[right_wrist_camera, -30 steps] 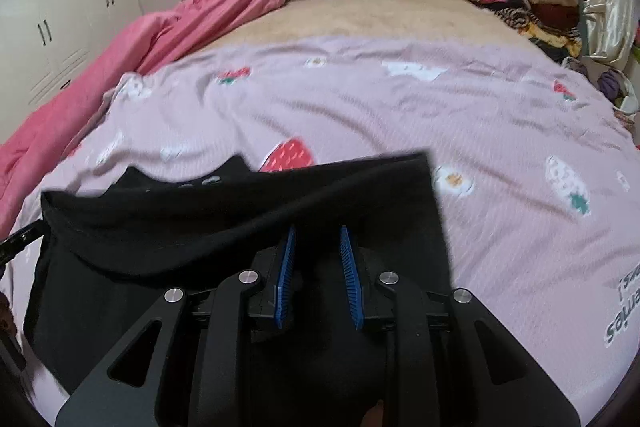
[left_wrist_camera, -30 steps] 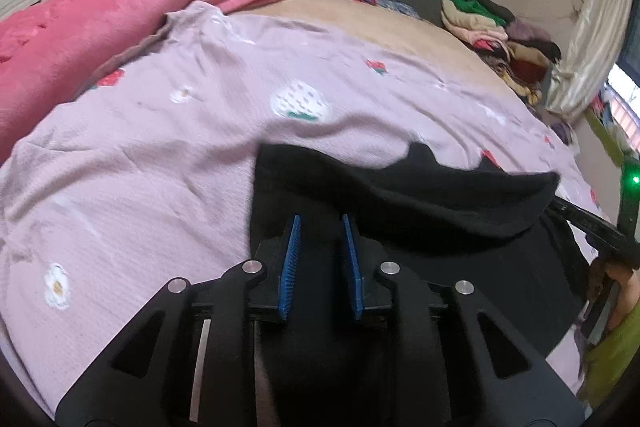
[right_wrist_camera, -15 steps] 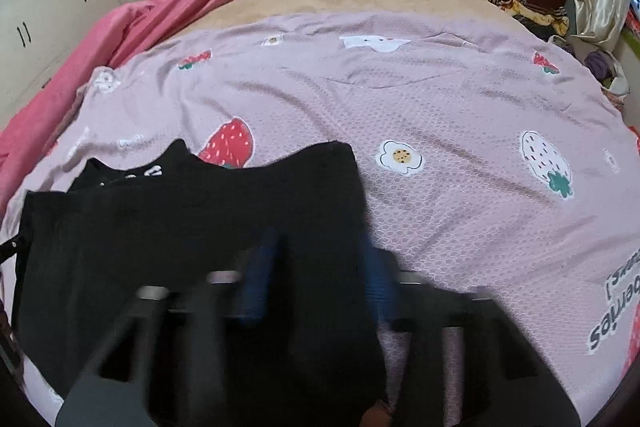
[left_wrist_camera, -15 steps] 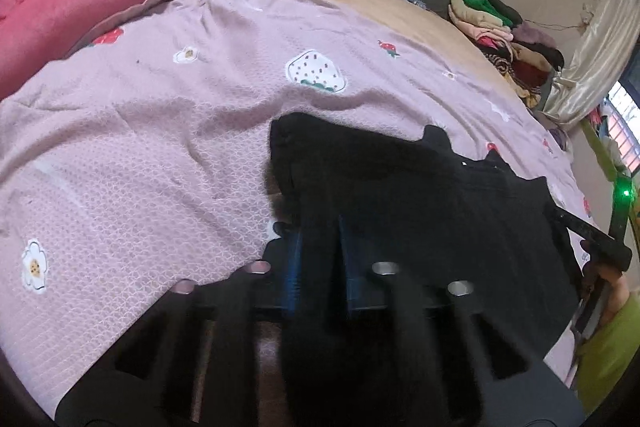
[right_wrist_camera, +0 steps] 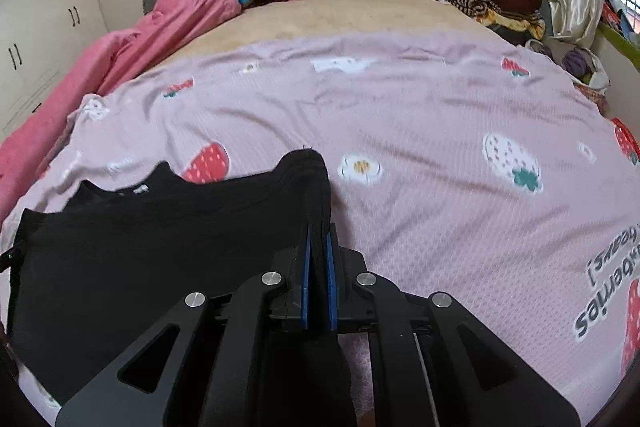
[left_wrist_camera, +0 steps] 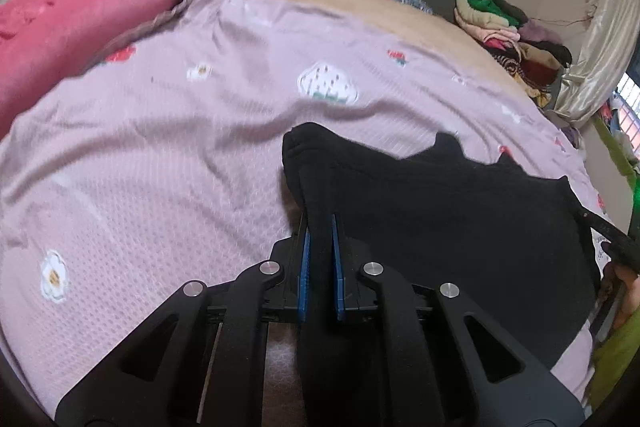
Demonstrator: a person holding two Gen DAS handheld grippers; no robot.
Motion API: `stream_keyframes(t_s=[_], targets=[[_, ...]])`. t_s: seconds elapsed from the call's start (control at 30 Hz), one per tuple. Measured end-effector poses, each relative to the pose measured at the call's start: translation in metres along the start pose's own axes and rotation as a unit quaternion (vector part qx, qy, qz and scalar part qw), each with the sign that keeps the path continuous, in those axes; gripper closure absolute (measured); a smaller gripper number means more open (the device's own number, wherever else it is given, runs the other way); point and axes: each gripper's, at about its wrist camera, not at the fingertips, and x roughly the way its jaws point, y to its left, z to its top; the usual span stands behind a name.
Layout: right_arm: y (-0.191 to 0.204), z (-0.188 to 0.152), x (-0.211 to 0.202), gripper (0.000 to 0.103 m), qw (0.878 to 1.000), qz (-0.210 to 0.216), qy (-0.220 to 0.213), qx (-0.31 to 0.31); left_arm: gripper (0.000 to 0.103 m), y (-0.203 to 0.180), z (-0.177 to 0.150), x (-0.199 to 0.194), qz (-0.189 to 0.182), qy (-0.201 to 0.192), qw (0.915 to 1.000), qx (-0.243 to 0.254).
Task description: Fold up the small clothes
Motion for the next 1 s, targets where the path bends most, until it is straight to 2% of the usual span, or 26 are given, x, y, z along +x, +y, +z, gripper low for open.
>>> stream_keyframes(t_s=[0.27,0.33,0.43,0.7,0.83,1.0], targets=[[0.002,-0.009,-0.02,0.089,1.0,-0.006,-0.006,-0.004,0.094,-0.004,0.001,-0.014,0.003,-0.004,0.9999,0.009],[0.004,-0.013,-0.031,0.085,1.0,0.003,-0.008,-0.011,0.085,-0.008,0.0,-0.021,0.009,-0.004,0.9998,0.015],[0.012,-0.023,-0.051,0.078,0.999,0.02,-0.011,-0.032,0.077,-0.015,-0.005,-0.034,0.009,-0.005,0.9997,0.021],[0.038,-0.051,-0.08,0.075,0.995,0.039,0.013,-0.089,0.074,-0.038,-0.031,-0.056,-0.011,0.014,0.9983,0.056],[0.041,-0.063,-0.088,0.069,0.994,0.046,0.022,-0.094,0.072,-0.051,-0.045,-0.06,-0.022,0.029,0.997,0.068],[0.043,-0.077,-0.089,0.068,0.994,0.046,0.042,-0.094,0.071,-0.058,-0.059,-0.059,-0.026,0.046,0.9956,0.077]])
